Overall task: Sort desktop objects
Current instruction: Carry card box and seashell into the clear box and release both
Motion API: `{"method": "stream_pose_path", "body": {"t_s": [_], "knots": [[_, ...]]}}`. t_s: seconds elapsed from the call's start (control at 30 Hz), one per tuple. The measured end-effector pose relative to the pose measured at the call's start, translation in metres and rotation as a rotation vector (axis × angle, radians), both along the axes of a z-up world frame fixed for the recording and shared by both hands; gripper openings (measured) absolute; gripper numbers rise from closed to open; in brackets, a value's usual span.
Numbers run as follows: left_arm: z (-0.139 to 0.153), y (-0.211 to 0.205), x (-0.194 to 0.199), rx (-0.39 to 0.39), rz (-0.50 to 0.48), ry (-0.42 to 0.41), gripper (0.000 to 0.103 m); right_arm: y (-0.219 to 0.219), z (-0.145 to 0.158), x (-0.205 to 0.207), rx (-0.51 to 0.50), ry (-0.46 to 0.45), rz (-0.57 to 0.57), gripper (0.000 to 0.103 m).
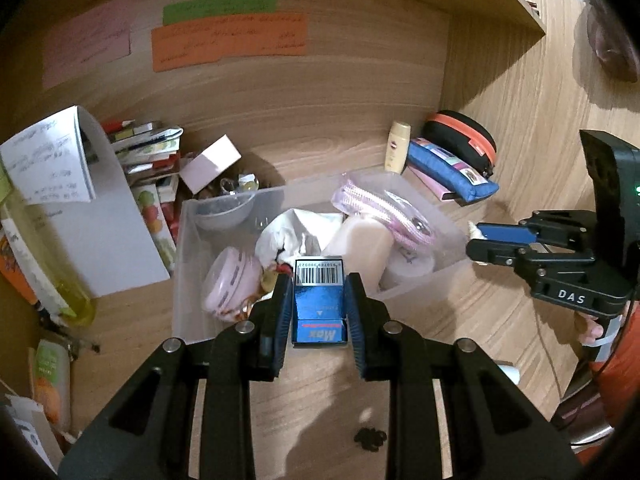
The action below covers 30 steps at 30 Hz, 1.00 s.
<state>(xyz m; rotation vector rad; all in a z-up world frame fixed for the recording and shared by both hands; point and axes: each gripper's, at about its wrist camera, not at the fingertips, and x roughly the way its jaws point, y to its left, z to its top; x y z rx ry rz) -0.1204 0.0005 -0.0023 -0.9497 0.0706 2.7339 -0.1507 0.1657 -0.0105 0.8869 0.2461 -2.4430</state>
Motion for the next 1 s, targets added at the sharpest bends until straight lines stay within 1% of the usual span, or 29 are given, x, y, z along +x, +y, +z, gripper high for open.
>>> {"method": "stream_pose_path", "body": {"t_s": [0.2, 0.43, 0.57, 0.8, 1.0], "knots": [[-0.007, 0.002, -0.016, 0.001, -0.001, -0.019, 0.026, -0.005, -0.007, -0.018, 0.001, -0.037, -0.003, 0.019], [-0.022, 0.005, -0.030, -0.010, 0.001, -0.059, 0.027, -0.010, -0.013, -0.024, 0.020, -0.046, 0.005, 0.019], [-0.023, 0.004, -0.030, -0.001, 0.002, -0.052, 0.027, -0.013, -0.014, -0.028, 0.020, -0.049, 0.003, 0.017], [-0.026, 0.002, -0.033, -0.001, 0.000, -0.065, 0.027, -0.013, -0.015, -0.031, 0.023, -0.048, -0.003, 0.017], [-0.025, 0.001, -0.032, 0.005, -0.001, -0.073, 0.027, -0.014, -0.012, -0.024, 0.044, -0.020, -0.021, 0.017]]}}
